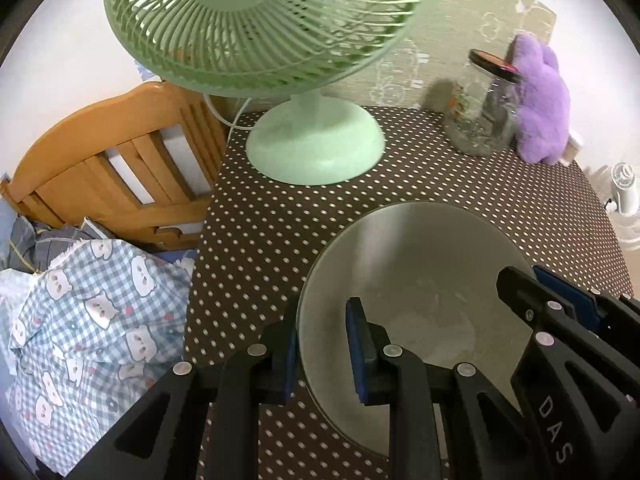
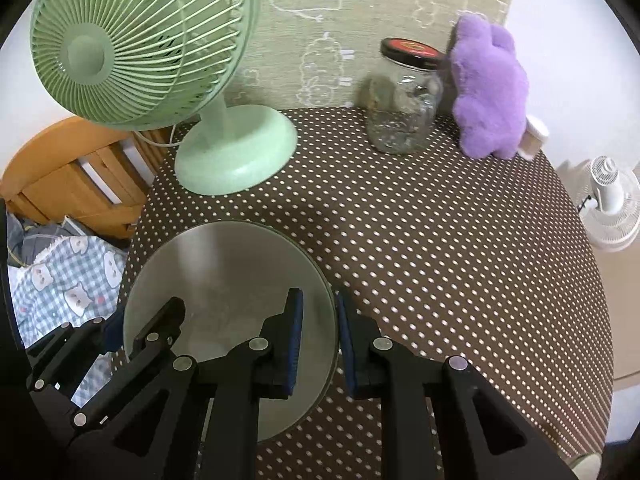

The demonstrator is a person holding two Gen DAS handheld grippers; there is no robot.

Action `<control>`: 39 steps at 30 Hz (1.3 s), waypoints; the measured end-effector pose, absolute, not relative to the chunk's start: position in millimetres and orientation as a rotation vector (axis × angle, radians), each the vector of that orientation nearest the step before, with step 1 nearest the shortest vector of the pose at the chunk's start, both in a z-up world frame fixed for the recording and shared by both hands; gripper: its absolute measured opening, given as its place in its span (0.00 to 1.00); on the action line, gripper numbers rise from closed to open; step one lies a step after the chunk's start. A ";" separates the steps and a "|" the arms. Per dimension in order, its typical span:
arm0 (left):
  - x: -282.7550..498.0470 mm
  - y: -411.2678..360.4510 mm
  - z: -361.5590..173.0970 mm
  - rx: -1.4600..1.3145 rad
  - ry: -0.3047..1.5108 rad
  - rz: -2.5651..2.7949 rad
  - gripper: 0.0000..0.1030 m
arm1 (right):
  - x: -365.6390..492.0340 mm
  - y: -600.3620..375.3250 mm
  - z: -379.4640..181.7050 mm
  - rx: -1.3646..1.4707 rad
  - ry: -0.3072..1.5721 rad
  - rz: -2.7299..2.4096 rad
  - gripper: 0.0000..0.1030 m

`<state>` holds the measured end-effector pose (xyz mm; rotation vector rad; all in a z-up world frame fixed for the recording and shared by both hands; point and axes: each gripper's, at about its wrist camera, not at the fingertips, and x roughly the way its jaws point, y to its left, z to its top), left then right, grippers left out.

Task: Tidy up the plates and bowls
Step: 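Carry the held bowl with the right gripper toward the bowl by the plates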

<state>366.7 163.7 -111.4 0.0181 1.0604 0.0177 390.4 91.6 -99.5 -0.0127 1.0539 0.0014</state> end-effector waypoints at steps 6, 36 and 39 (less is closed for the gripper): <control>350.3 144.7 -100.3 0.021 1.054 0.016 0.19 | 371.5 71.8 -88.3 -0.005 1.045 -0.001 0.20; 272.7 21.4 -30.1 0.019 0.983 0.068 0.19 | 283.6 -55.0 -14.1 0.001 0.975 0.059 0.20; 262.8 8.0 -26.2 0.010 0.982 0.067 0.19 | 274.6 -68.6 -10.1 0.000 0.968 0.059 0.20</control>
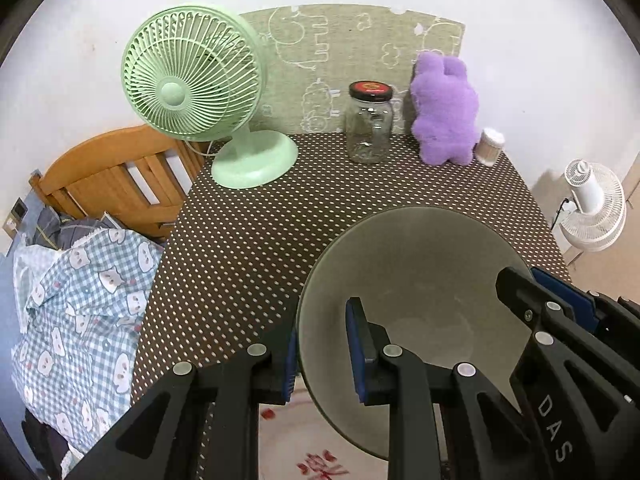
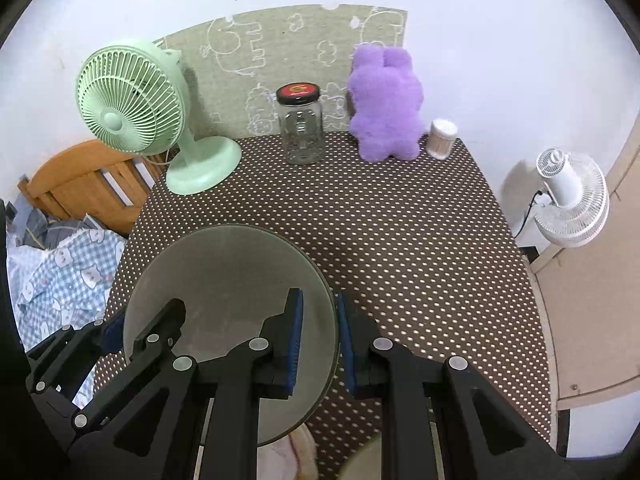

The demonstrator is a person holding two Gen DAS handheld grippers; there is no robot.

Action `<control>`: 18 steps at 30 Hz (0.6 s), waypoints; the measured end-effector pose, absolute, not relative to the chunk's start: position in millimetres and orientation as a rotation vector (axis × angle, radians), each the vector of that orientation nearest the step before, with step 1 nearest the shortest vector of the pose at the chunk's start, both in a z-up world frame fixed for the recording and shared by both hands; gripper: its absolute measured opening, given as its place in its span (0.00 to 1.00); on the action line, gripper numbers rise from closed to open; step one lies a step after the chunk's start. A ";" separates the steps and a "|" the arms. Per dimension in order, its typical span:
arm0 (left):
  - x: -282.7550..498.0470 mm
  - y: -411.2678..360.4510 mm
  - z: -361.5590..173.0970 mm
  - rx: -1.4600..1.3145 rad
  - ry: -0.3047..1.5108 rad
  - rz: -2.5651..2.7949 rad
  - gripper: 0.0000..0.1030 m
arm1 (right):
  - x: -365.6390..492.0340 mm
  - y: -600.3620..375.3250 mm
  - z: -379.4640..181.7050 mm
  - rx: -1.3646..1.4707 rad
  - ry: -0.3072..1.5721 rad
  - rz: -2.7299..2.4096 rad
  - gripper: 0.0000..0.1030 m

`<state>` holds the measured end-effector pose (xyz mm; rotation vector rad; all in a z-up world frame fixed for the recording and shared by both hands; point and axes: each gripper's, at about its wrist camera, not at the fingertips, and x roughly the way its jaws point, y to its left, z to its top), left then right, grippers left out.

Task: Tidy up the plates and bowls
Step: 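Carry the held bowl with the right gripper toward the bowl by the plates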

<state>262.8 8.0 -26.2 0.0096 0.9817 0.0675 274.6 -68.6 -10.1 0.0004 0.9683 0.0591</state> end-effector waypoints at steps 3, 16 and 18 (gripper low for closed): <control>254.5 -1.9 -22.9 0.013 0.980 0.063 0.19 | 266.4 -81.4 -8.0 0.007 0.966 0.054 0.20; 215.4 -53.9 -18.6 0.008 0.979 0.058 0.19 | 225.5 -135.0 -3.0 0.027 0.957 0.051 0.20; 210.2 -60.6 -18.7 0.002 0.980 0.060 0.19 | 220.6 -143.2 -3.2 0.028 0.959 0.054 0.20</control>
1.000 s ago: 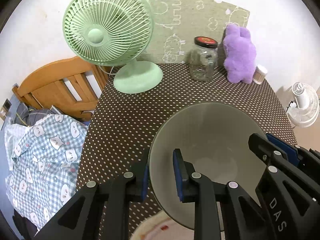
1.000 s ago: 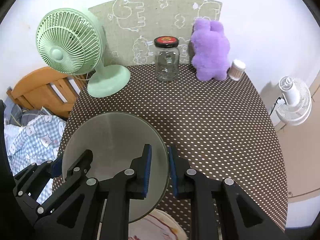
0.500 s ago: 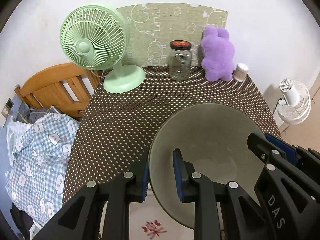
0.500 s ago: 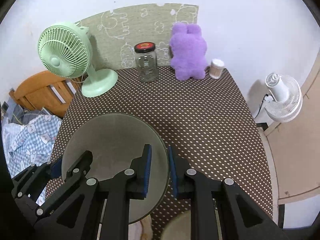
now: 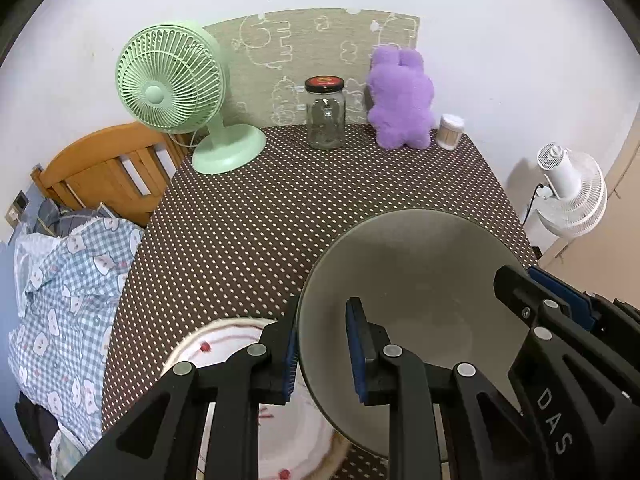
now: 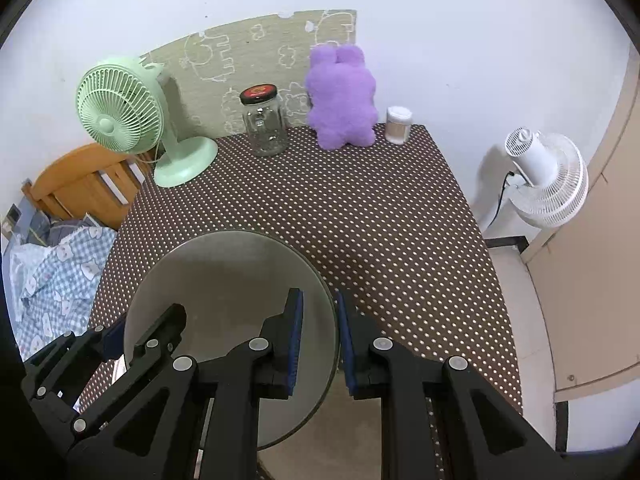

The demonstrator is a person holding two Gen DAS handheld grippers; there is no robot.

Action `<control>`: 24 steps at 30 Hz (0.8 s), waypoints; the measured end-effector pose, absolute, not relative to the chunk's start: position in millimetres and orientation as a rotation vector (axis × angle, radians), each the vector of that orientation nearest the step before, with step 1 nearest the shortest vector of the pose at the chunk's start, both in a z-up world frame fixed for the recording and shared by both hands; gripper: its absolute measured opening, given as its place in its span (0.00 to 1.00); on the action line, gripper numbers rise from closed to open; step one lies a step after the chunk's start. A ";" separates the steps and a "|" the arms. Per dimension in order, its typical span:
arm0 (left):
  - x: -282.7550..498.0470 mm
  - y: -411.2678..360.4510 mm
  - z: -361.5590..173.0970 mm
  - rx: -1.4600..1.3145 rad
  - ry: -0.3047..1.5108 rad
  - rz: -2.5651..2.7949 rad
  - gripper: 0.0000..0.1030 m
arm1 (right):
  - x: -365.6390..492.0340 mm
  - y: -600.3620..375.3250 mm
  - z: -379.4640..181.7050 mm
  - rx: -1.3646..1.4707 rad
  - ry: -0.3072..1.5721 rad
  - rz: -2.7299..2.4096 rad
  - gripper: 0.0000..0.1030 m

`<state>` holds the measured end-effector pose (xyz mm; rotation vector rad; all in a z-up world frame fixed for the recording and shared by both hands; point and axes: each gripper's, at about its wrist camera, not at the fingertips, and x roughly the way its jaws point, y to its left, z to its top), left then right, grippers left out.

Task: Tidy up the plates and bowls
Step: 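Carry the held bowl with the right gripper toward the bowl by the plates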

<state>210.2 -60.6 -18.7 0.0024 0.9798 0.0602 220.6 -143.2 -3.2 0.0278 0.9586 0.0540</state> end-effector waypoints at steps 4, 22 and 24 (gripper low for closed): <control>200.8 -73.2 -19.1 -0.010 0.978 0.065 0.19 | 210.1 -156.9 -2.9 0.021 0.953 0.060 0.20; 167.7 -106.4 -45.5 -0.049 1.035 0.083 0.19 | 178.1 -192.1 -25.7 -0.006 0.995 0.086 0.20; 165.8 -107.7 -50.9 -0.052 1.048 0.083 0.19 | 176.2 -193.7 -32.2 -0.009 1.011 0.086 0.20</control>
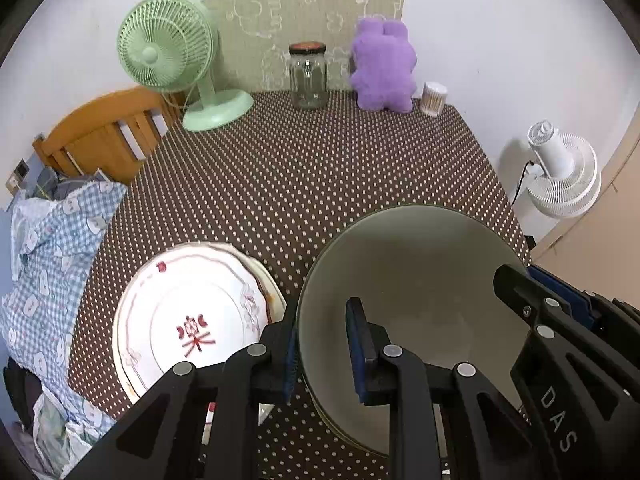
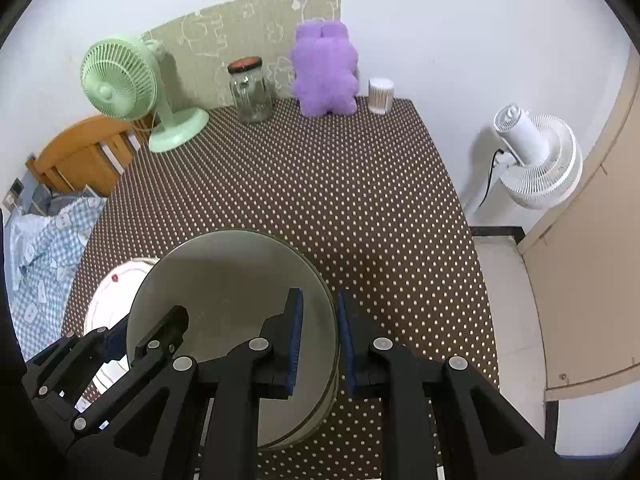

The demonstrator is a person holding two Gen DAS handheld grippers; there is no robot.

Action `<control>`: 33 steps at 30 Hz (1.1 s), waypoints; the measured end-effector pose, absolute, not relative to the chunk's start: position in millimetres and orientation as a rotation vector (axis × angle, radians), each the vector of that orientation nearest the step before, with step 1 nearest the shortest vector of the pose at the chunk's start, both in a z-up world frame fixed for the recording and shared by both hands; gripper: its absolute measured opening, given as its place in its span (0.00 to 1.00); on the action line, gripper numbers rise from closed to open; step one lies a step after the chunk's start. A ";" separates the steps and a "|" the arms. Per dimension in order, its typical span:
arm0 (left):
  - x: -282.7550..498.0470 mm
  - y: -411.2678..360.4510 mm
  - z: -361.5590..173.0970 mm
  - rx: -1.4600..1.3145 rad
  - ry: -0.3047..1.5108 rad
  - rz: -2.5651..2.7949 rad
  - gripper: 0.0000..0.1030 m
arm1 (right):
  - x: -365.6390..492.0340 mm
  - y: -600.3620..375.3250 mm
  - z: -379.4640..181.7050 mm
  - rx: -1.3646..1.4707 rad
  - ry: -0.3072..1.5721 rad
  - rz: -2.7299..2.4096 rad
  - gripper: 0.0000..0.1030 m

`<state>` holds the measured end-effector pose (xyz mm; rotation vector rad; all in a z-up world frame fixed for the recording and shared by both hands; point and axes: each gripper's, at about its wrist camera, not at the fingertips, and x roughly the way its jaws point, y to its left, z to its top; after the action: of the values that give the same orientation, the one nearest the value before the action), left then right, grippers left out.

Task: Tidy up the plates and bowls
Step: 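Carry the held bowl with the right gripper toward the bowl by the plates, then lower the bowl into the other beige bowl and open the right gripper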

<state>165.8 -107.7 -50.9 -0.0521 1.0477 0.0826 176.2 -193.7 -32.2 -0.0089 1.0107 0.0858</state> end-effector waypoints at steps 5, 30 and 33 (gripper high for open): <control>162.8 -110.8 -61.7 -0.056 1.077 0.084 0.19 | 174.0 -195.7 -43.2 -0.012 1.041 0.084 0.20; 163.1 -107.7 -95.1 -0.059 1.172 0.101 0.19 | 179.8 -189.6 -83.2 -0.038 1.139 0.086 0.20; 162.7 -108.3 -95.2 -0.053 1.169 0.100 0.19 | 180.3 -190.2 -83.6 -0.037 1.140 0.087 0.20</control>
<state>162.7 -108.3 -95.2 -0.0532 1.1687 0.1004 180.3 -190.2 -83.6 -0.0368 1.1403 0.0870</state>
